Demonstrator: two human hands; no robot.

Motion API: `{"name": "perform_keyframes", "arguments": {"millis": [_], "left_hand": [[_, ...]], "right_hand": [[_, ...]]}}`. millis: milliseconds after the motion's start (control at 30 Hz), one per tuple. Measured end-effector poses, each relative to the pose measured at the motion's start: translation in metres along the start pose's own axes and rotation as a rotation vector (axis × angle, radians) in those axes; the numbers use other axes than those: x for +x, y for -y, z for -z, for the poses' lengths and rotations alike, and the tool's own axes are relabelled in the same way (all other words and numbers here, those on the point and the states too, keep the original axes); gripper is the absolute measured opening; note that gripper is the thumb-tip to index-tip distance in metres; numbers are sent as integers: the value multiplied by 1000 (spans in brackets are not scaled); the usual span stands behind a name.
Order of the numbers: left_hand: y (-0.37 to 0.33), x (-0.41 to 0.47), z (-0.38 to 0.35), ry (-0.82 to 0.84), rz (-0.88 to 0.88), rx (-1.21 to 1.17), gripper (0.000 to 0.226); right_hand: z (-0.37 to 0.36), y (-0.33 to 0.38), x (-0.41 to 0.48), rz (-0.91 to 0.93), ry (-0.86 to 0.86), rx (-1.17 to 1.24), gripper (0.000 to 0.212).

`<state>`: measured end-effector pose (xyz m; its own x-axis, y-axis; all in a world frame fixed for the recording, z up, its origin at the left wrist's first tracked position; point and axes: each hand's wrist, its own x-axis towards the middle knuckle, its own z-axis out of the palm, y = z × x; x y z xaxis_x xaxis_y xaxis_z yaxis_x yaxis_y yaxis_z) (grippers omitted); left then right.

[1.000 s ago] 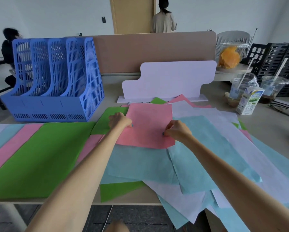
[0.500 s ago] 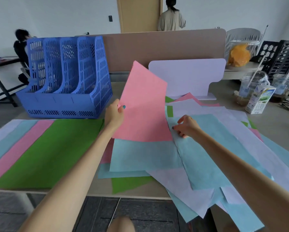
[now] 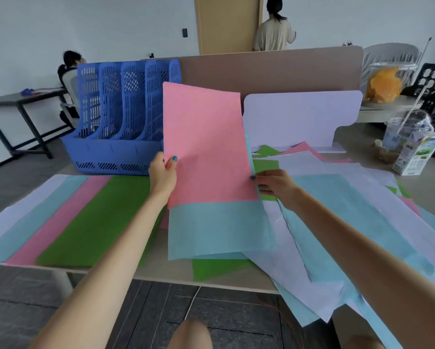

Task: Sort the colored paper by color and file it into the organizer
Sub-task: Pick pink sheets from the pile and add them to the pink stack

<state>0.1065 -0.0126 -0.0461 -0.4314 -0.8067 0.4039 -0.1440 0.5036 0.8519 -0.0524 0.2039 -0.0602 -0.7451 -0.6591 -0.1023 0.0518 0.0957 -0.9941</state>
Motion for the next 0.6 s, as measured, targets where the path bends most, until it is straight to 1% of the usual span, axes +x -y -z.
{"name": "perform_keyframes", "arguments": {"millis": [67, 333, 433, 533, 600], "left_hand": [[5, -2, 2, -2, 14, -14, 38], [10, -20, -7, 13, 30, -58, 35], [6, -28, -16, 30, 12, -38, 43], [0, -37, -25, 46, -4, -15, 46], [-2, -40, -31, 34, 14, -19, 45]], "right_hand": [[-3, -2, 0, -16, -60, 0, 15], [5, 0, -2, 12, -272, 22, 22], [17, -4, -1, 67, -416, -56, 21], [32, -5, -4, 144, -520, -200, 10], [49, -5, -8, 162, -610, -277, 15]]}}
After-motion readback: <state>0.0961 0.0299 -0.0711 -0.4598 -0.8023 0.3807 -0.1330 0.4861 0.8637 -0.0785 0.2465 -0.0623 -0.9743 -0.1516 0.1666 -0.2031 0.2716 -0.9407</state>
